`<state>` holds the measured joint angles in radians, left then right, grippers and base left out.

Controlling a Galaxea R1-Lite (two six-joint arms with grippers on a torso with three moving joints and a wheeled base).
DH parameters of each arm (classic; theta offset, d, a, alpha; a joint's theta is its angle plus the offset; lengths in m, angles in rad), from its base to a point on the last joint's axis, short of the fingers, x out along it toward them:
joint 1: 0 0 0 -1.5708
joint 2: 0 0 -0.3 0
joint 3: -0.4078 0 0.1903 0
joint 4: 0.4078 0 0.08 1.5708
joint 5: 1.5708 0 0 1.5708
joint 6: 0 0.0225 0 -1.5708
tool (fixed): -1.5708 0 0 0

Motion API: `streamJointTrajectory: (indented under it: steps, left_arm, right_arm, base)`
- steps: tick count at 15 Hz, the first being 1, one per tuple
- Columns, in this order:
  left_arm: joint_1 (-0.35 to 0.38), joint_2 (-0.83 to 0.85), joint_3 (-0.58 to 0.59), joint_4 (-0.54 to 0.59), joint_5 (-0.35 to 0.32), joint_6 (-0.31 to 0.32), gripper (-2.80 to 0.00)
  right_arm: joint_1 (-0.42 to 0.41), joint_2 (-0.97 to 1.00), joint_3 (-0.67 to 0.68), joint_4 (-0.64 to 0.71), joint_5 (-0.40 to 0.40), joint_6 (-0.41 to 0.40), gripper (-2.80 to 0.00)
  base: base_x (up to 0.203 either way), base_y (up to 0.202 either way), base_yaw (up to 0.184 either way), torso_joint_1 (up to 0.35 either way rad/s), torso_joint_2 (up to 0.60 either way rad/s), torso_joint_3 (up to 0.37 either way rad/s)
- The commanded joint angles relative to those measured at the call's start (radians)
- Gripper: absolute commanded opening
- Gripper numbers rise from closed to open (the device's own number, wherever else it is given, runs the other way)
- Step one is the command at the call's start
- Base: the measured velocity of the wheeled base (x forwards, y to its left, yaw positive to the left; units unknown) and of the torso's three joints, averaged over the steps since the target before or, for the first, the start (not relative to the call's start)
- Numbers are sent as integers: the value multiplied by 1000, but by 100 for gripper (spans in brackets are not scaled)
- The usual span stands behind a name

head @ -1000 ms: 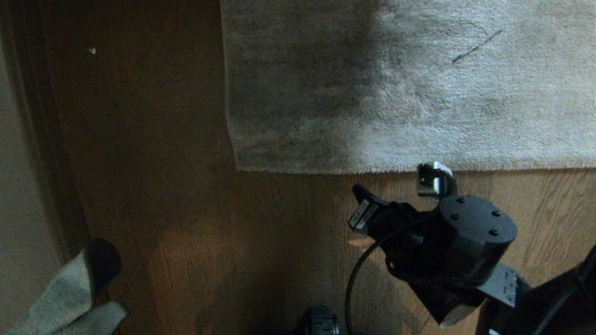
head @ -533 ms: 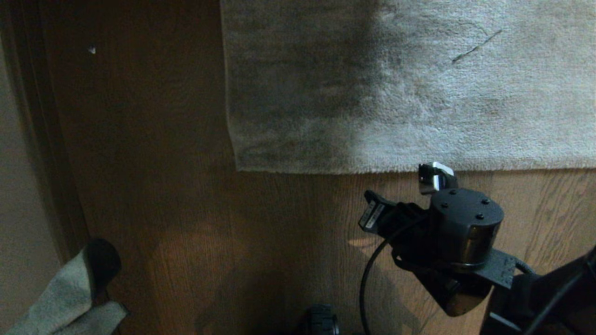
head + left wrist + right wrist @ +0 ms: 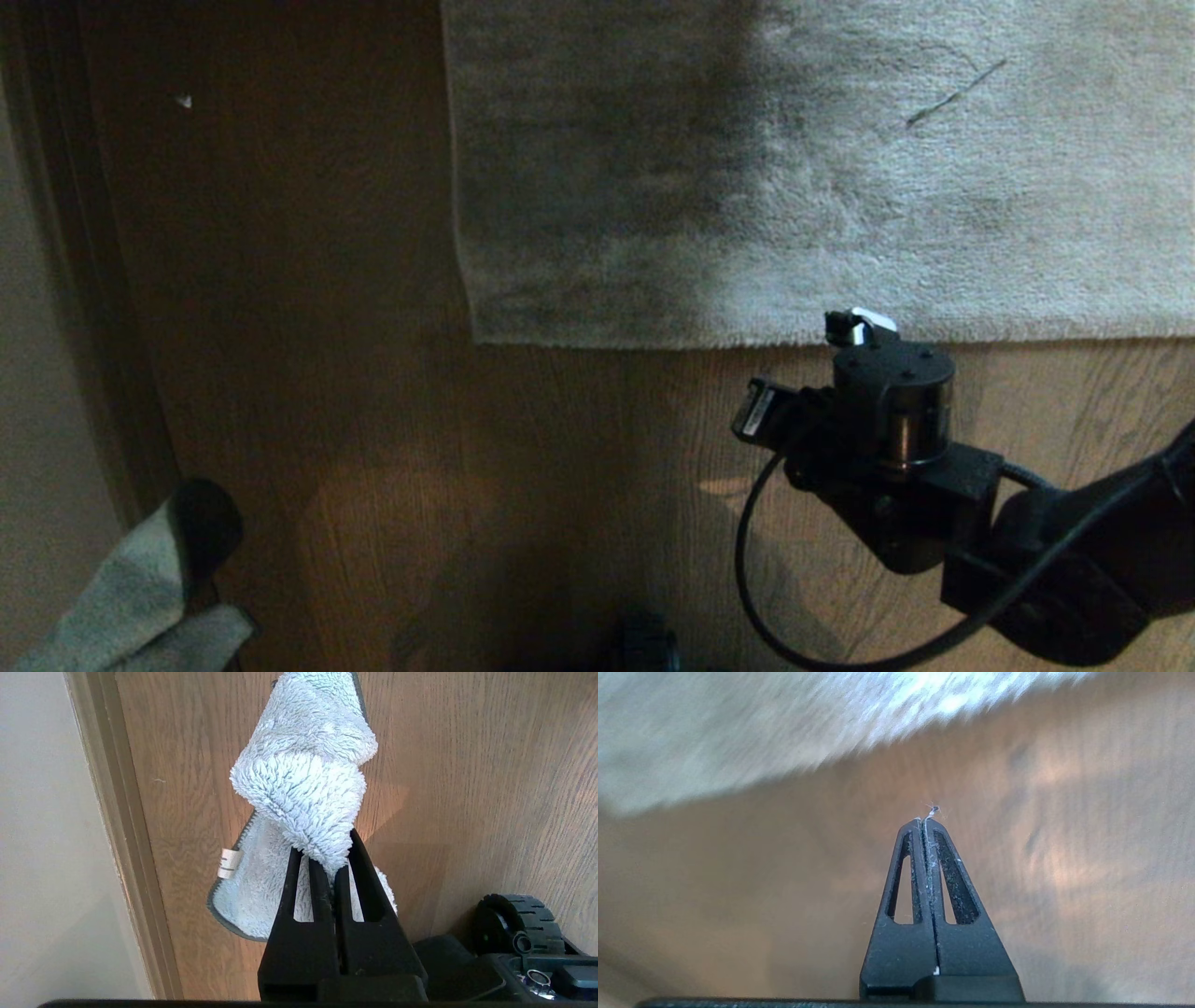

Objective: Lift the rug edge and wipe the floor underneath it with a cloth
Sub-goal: Lay down the carpet

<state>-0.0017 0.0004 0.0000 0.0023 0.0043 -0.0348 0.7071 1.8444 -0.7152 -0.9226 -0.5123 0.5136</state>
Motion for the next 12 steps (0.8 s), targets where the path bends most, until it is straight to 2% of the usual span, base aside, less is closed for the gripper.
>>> streamJointTrajectory:
  steps: [1, 5, 10, 12]
  left_arm:
    - [0, 0, 0, -1, 0, -1, -280]
    - [0, 0, 0, -1, 0, -1, -280]
    - [0, 0, 0, 1, 0, -1, -280]
    - [0, 0, 0, -1, 0, -1, -280]
  right_arm:
    - [-39, 38, -63, -11, -4, -1, -280]
    - [-52, 103, -141, -61, -7, -9, -280]
    - [-52, 223, -169, -368, -6, -116, -280]
    - [-52, 267, -202, -449, -6, -128, -280]
  base:
    - [0, 0, 0, 0, 0, 0]
    - [0, 0, 0, 0, 0, 0]
    - [0, 0, 0, 0, 0, 0]
    - [0, 0, 0, 0, 0, 0]
